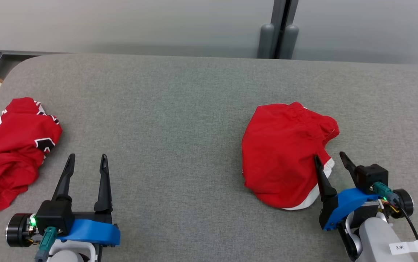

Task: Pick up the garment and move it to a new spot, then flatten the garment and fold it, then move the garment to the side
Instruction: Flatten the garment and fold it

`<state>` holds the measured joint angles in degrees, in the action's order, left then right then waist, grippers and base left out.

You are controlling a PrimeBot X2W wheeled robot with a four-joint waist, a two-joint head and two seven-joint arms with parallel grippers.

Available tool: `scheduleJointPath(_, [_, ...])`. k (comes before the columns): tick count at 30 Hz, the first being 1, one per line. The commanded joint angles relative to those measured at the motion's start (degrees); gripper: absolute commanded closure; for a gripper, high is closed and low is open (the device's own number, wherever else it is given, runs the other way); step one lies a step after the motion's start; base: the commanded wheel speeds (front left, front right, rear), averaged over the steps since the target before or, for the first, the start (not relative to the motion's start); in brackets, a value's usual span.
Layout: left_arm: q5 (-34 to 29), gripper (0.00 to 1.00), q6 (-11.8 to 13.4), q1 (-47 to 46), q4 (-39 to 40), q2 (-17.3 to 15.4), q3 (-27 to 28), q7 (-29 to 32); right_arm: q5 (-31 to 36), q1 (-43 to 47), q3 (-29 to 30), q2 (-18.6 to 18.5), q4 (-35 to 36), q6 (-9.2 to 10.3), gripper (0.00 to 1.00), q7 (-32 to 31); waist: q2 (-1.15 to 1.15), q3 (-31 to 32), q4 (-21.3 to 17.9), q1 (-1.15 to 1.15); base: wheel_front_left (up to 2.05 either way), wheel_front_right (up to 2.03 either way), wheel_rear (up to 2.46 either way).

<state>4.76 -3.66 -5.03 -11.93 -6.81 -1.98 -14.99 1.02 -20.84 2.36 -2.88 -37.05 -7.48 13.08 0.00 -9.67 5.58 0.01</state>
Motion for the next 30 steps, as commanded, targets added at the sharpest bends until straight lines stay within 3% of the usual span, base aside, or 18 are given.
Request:
scheduleJointPath(1, [-0.3, 0.00, -0.3, -0.9, -0.1, 0.0, 0.2, -0.3, -0.2, -1.5, 0.3, -0.2, -1.5, -0.03, 0.00, 0.2, 0.00, -0.5, 0.5, -0.01, 0.00, 0.00, 0.00])
scheduleJointPath(14, [-1.0, 0.00, -0.7, -1.7, -0.6, 0.4, 0.4, -0.3, -2.2, -7.2, 0.7, -0.1, -18.8, -0.03, 0.00, 1.6, 0.00, -1.1, 1.4, -0.01, 0.00, 0.00, 0.00])
scheduleJointPath(15, [-1.0, 0.00, -0.7, -1.7, -0.6, 0.5, 0.4, -0.3, -2.8, -7.6, 0.4, -0.1, -19.0, -0.03, 0.56, 1.8, 0.00, -1.0, 1.4, -0.01, 0.00, 0.00, 0.00])
scheduleJointPath(16, [-1.0, 0.00, -0.7, -1.5, -0.7, 0.5, 0.5, -0.3, -3.5, -7.9, 0.1, -0.1, -19.1, -0.03, 0.98, 1.9, 0.00, -0.8, 1.2, -0.01, 0.00, 0.00, 0.00])
scheduleJointPath(22, [-1.0, 0.00, -0.7, 0.1, -0.8, 0.8, 0.8, -0.3, -6.8, -6.7, -0.1, -0.3, -14.9, -0.03, 1.00, 2.2, 0.00, 0.6, -0.4, -0.01, 0.00, 0.00, 0.00])
scheduleJointPath(30, [-1.1, 0.00, -0.8, 1.3, -0.9, 1.0, 1.1, -0.3, -8.8, -2.9, 7.2, -6.4, -6.9, -0.02, 1.00, 2.2, 0.00, 2.9, -2.7, -0.01, 0.00, 0.00, 0.00])
